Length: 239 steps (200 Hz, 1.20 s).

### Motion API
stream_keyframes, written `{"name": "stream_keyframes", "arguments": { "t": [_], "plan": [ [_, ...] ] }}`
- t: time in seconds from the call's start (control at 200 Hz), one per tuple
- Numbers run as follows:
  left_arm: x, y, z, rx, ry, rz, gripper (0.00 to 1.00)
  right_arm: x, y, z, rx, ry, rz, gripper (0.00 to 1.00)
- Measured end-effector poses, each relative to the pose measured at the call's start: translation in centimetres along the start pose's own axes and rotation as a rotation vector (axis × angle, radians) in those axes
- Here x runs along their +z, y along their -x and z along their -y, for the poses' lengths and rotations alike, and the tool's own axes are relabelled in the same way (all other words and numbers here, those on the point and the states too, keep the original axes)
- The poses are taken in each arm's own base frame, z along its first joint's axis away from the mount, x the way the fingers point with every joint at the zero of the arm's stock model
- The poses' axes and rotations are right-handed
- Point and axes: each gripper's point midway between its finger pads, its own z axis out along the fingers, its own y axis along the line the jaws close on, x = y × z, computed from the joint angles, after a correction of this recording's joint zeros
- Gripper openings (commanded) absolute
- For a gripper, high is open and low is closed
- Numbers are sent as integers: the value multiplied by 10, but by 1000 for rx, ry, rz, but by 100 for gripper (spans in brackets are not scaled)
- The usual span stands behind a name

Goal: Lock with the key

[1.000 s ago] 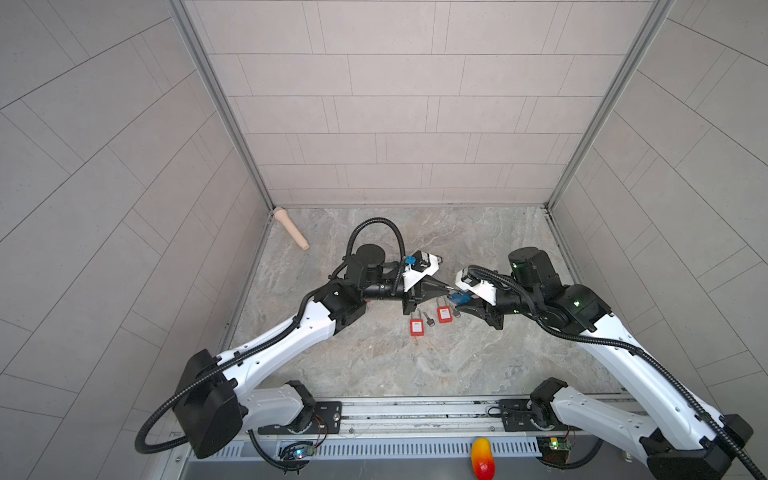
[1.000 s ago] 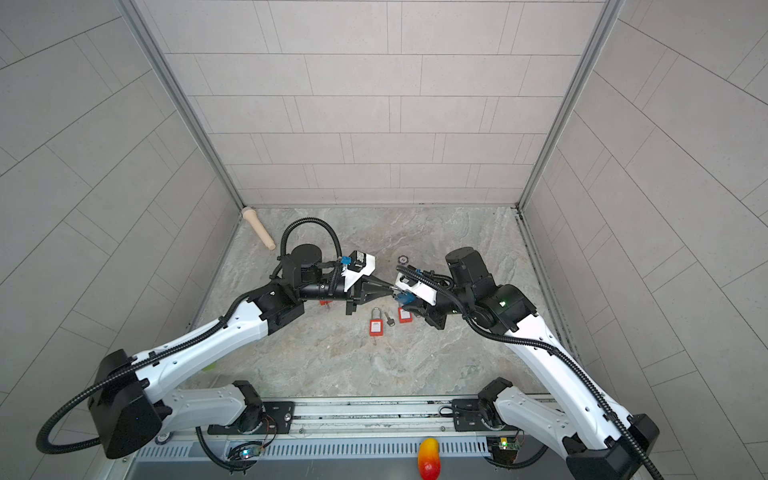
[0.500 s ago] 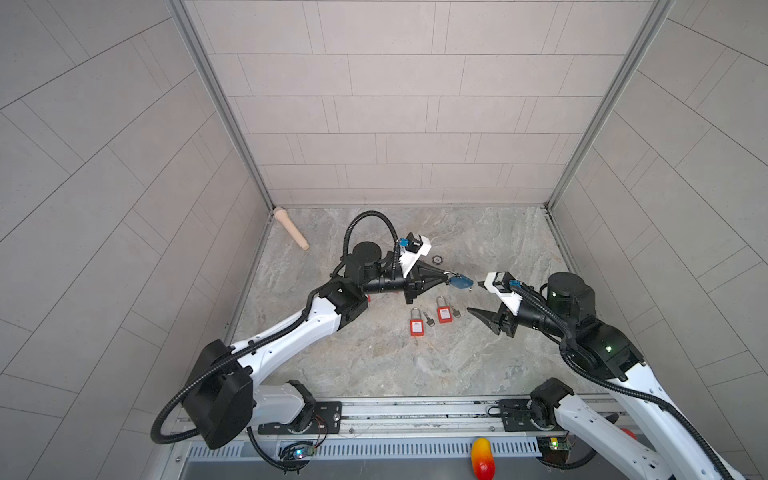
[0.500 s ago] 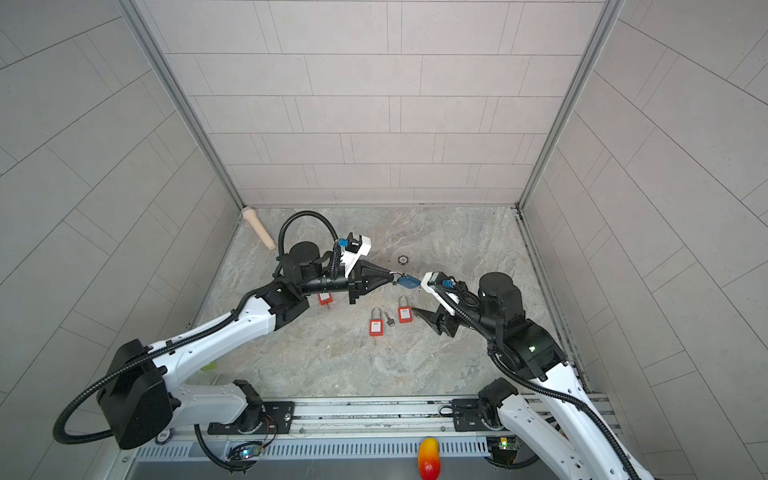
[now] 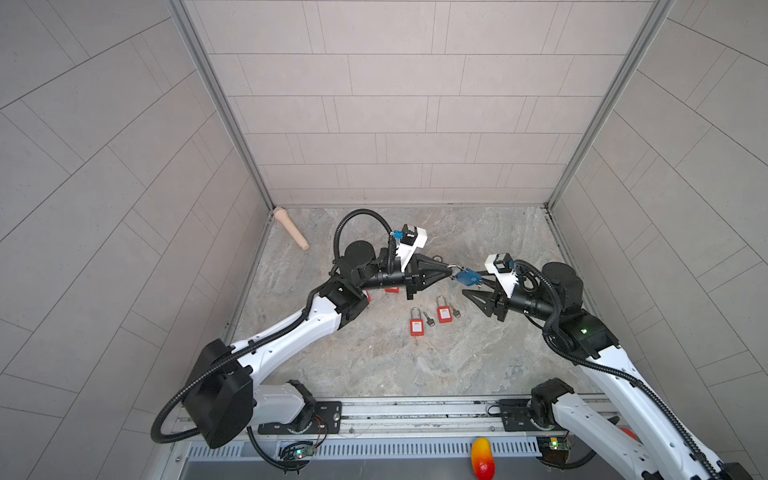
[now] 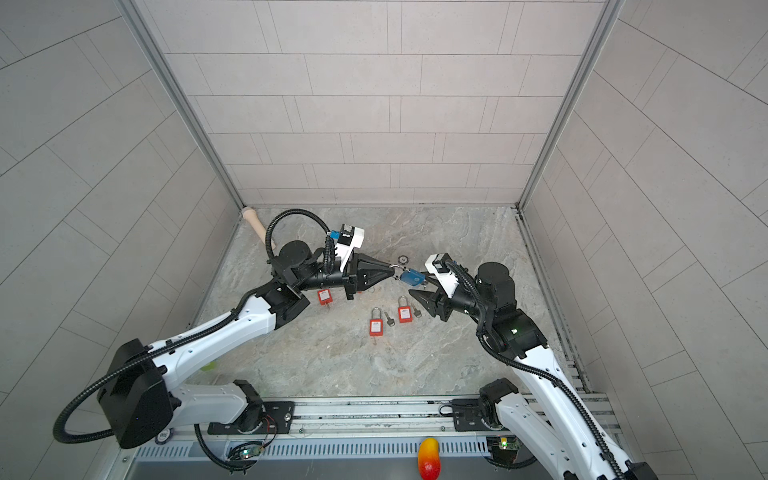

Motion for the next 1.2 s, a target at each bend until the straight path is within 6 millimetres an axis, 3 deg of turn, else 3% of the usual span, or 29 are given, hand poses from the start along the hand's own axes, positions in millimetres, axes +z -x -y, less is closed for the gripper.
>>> {"name": "stream_keyframes", "arguments": {
  "t": [0.235,0.425,0.736,1.196],
  "plan": [
    [3,7,3,-8,-28,16,0,-1,26,-12,11,68,97,52],
    [3,8,5,-3,-34,18,0,5,31,-27,22,142,97,41],
    [3,3,4,4,-33,-8,0,-6,38,-35,11,145,102,36],
    [3,5,6,23,-44,-8,0,-11,45,-42,7,170,89,7]
  ]
}}
